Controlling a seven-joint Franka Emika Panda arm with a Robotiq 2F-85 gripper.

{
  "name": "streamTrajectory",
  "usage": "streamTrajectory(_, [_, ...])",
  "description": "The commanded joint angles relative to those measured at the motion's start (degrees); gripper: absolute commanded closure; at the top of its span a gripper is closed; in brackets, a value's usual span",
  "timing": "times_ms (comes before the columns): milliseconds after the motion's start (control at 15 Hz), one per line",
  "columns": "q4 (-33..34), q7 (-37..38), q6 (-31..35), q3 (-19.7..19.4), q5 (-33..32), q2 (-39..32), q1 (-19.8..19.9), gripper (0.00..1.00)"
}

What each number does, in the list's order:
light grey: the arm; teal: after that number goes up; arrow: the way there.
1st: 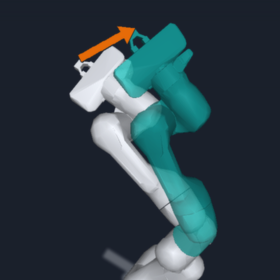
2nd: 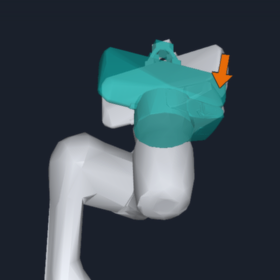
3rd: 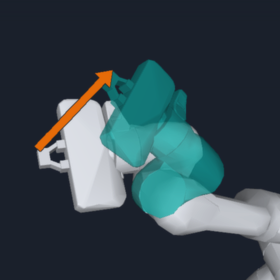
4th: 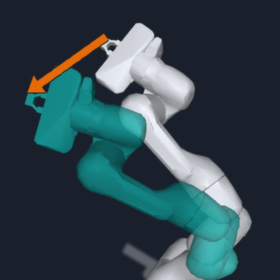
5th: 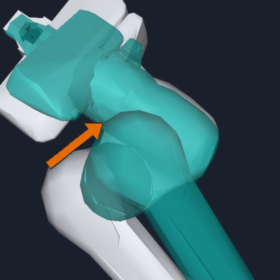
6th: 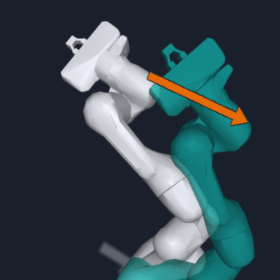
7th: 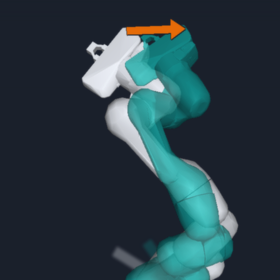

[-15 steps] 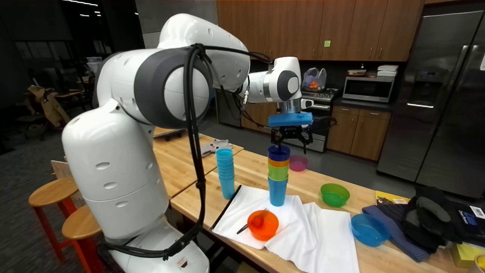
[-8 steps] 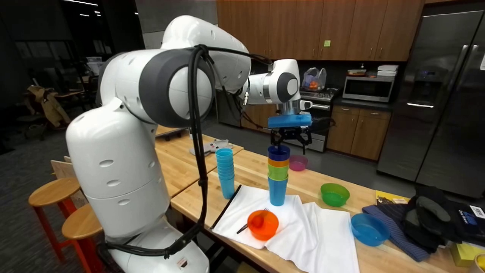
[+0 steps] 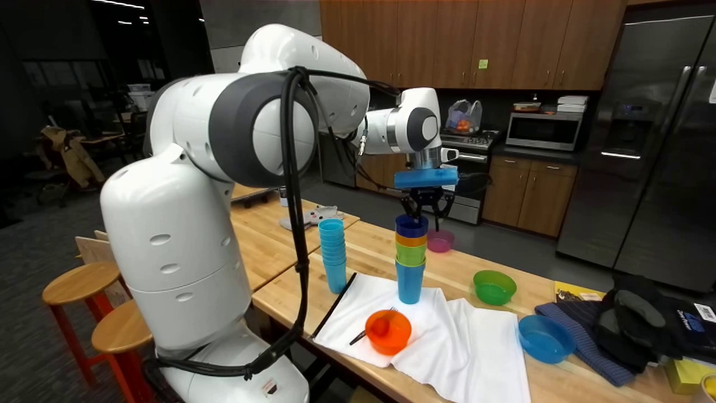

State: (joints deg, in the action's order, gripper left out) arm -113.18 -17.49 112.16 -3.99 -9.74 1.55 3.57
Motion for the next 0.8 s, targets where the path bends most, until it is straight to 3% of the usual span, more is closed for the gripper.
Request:
streamTrajectory(0, [0.33,-0.43,-0.07,-0.17,0.2,0.07,0.2,0.88])
streamTrajectory(133, [0.99,-0.89,-0.15,-0.47,0.59,-0.29,0.45,1.0])
streamTrajectory(733, [3.16,-0.56,-0.44,-0.3,4.58,-1.71,0.23,0.99])
